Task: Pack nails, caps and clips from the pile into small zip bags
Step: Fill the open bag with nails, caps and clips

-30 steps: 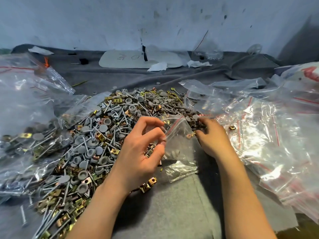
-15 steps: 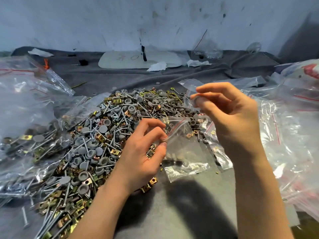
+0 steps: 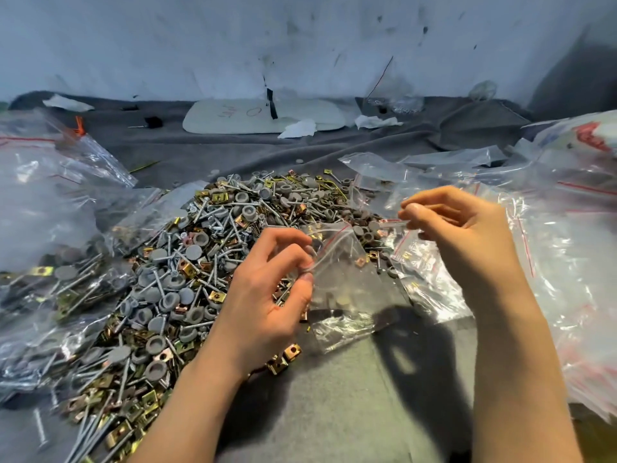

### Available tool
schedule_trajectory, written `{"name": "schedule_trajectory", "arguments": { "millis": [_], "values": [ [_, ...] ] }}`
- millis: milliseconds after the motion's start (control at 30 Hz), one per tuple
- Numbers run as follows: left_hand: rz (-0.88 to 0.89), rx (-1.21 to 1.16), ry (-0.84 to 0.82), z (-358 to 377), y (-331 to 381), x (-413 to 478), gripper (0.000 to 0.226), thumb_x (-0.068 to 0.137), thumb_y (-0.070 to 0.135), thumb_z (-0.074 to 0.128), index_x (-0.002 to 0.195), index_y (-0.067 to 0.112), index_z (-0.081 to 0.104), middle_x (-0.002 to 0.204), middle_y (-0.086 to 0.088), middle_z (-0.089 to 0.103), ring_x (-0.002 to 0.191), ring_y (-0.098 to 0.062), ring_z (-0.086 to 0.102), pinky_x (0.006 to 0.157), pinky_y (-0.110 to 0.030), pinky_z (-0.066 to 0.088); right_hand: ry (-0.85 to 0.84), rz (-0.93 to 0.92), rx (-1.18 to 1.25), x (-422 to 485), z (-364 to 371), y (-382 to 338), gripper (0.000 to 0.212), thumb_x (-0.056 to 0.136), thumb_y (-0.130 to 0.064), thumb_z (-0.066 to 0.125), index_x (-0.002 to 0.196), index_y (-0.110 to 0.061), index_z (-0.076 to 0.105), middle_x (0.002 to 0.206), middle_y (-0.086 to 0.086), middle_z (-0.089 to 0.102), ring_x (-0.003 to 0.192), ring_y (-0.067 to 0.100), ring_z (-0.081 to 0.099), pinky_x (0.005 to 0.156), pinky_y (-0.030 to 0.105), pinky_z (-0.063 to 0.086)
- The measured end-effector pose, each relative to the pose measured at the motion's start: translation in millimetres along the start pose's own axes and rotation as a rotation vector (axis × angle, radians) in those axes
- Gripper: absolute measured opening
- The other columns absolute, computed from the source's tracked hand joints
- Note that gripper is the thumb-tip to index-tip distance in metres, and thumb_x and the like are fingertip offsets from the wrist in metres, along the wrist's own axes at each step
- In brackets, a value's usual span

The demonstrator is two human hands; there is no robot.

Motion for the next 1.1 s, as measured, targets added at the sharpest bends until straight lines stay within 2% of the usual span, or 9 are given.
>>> {"name": "schedule_trajectory", "arguments": {
  "millis": [133, 267, 367, 533, 667, 833, 933, 1000, 1100],
  "values": [
    [-0.002, 0.006, 0.003, 0, 0, 0, 0.017, 0.085, 0.025, 0.047, 0.080, 0.012, 0.055, 0.111, -0.004, 0.055, 0.103, -0.005, 0.053, 0.088, -0.008, 0.037, -0.033, 0.069, -0.159, 3, 4, 17, 0.021, 0.082, -0.007, 0.070, 0.071, -0.026, 0.068, 0.065, -0.006, 0.068, 0.062, 0.008, 0.061, 0.060, 0.018, 0.046],
    [-0.006, 0.025, 0.013, -1, -1, 0, 0.020, 0.086, 0.027, 0.047, 0.079, 0.010, 0.056, 0.111, -0.003, 0.056, 0.103, -0.007, 0.054, 0.087, -0.011, 0.039, -0.285, 0.277, -0.558, -1, 18, 53, 0.020, 0.078, -0.008, 0.074, 0.071, -0.025, 0.067, 0.073, 0.001, 0.067, 0.067, 0.018, 0.059, 0.061, 0.024, 0.044],
    [-0.004, 0.020, 0.017, -2, -1, 0, 0.018, 0.086, 0.027, 0.047, 0.079, 0.012, 0.055, 0.111, -0.002, 0.056, 0.102, -0.006, 0.054, 0.086, -0.013, 0.040, -0.326, 0.352, -0.695, -4, 19, 67, 0.017, 0.076, -0.004, 0.073, 0.079, -0.020, 0.069, 0.079, 0.004, 0.064, 0.072, 0.022, 0.059, 0.062, 0.023, 0.041],
    [-0.012, -0.002, 0.021, -3, -2, 0, 0.014, 0.086, 0.028, 0.047, 0.080, 0.017, 0.054, 0.111, -0.001, 0.056, 0.103, -0.010, 0.056, 0.085, -0.018, 0.043, -0.290, 0.366, -0.729, -1, 18, 67, 0.025, 0.079, 0.000, 0.068, 0.079, -0.025, 0.067, 0.086, 0.007, 0.062, 0.074, 0.030, 0.063, 0.061, 0.034, 0.054],
    [-0.009, -0.002, 0.020, -2, -2, 0, 0.012, 0.086, 0.028, 0.047, 0.080, 0.018, 0.054, 0.111, 0.000, 0.056, 0.103, -0.010, 0.056, 0.085, -0.019, 0.043, -0.285, 0.379, -0.725, -2, 18, 69, 0.036, 0.089, 0.005, 0.055, 0.080, -0.028, 0.067, 0.098, 0.008, 0.062, 0.063, 0.032, 0.063, 0.043, 0.032, 0.053],
    [-0.011, 0.003, 0.018, -2, -2, 1, 0.012, 0.086, 0.028, 0.047, 0.080, 0.019, 0.053, 0.110, 0.000, 0.056, 0.102, -0.006, 0.055, 0.084, -0.011, 0.038, -0.268, 0.409, -0.695, -3, 14, 71, 0.036, 0.089, 0.002, 0.058, 0.094, -0.032, 0.071, 0.097, 0.005, 0.065, 0.055, 0.030, 0.066, 0.051, 0.037, 0.058],
    [-0.021, -0.005, 0.015, -2, -3, 1, 0.014, 0.085, 0.027, 0.047, 0.080, 0.017, 0.054, 0.110, 0.001, 0.055, 0.103, -0.009, 0.055, 0.085, -0.013, 0.039, -0.271, 0.394, -0.774, 0, 11, 72, 0.036, 0.086, -0.001, 0.064, 0.074, -0.035, 0.066, 0.083, 0.002, 0.063, 0.054, 0.021, 0.063, 0.043, 0.020, 0.042],
    [-0.021, -0.005, 0.015, -2, -3, 1, 0.014, 0.085, 0.028, 0.047, 0.080, 0.016, 0.054, 0.110, 0.001, 0.055, 0.104, -0.009, 0.055, 0.086, -0.013, 0.040, -0.273, 0.385, -0.791, 1, 11, 73, 0.032, 0.084, -0.002, 0.066, 0.073, -0.032, 0.064, 0.080, 0.001, 0.060, 0.057, 0.020, 0.062, 0.041, 0.019, 0.035],
    [-0.017, -0.003, 0.014, -2, -1, 1, 0.014, 0.085, 0.028, 0.047, 0.080, 0.016, 0.054, 0.110, 0.000, 0.056, 0.103, -0.008, 0.055, 0.085, -0.011, 0.039, -0.283, 0.352, -0.758, 2, 14, 73, 0.020, 0.081, -0.004, 0.070, 0.077, -0.022, 0.061, 0.088, 0.005, 0.059, 0.070, 0.022, 0.057, 0.047, 0.022, 0.037]
  ]
}}
Point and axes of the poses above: each hand's wrist, its own x-axis towards the middle knuckle, its own z-axis out of the palm, y = z × x, the point moved 6 cm from there along x, towards the middle knuckle
